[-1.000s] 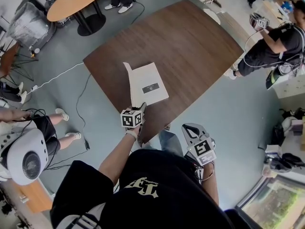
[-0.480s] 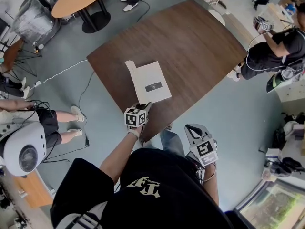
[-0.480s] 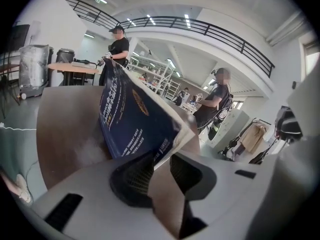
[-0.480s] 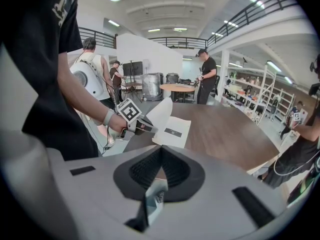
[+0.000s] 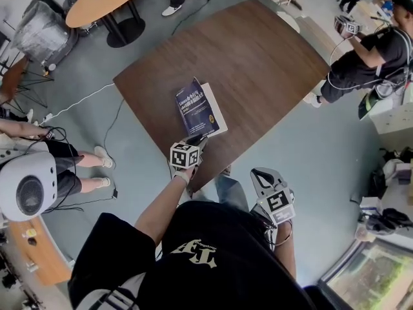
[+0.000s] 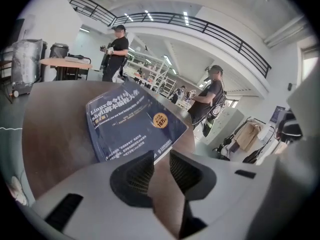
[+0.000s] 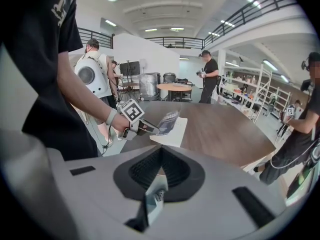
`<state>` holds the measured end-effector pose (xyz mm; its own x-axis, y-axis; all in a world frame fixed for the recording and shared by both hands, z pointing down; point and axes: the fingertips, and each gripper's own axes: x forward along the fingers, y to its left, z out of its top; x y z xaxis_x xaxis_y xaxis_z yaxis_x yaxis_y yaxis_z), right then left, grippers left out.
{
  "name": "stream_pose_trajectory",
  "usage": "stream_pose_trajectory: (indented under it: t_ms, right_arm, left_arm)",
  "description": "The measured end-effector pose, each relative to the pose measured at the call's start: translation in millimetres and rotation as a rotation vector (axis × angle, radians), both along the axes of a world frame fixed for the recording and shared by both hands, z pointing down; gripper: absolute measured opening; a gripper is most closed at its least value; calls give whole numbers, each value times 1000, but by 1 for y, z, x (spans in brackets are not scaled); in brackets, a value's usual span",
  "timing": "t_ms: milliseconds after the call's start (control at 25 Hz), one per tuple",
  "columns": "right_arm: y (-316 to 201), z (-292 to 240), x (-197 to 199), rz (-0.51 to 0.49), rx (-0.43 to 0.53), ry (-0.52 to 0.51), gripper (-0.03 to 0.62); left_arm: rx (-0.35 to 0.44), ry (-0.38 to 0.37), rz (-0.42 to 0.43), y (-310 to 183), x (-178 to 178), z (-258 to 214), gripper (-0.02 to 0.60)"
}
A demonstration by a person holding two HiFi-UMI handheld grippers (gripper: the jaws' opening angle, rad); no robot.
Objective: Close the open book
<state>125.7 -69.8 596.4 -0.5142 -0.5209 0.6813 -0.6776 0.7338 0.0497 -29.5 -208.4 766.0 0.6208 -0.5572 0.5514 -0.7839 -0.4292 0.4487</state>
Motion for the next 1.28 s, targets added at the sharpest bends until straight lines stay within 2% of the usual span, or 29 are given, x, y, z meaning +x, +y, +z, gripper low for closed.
stream_pose_trajectory:
  t_ms: [600,920,1280]
  right_arm:
    - [3,9,21,44,-19,-6,-12]
    - [2,12,33,59,-39,-5,-12]
    - [-14,19,43,72,-63,-5,-12]
  left_arm:
    - [-41,-52,28,-33,12,20,87]
    - [-108,-125,54,-36,18,42,87]
    - [-155,-156,66,-46,23,58,87]
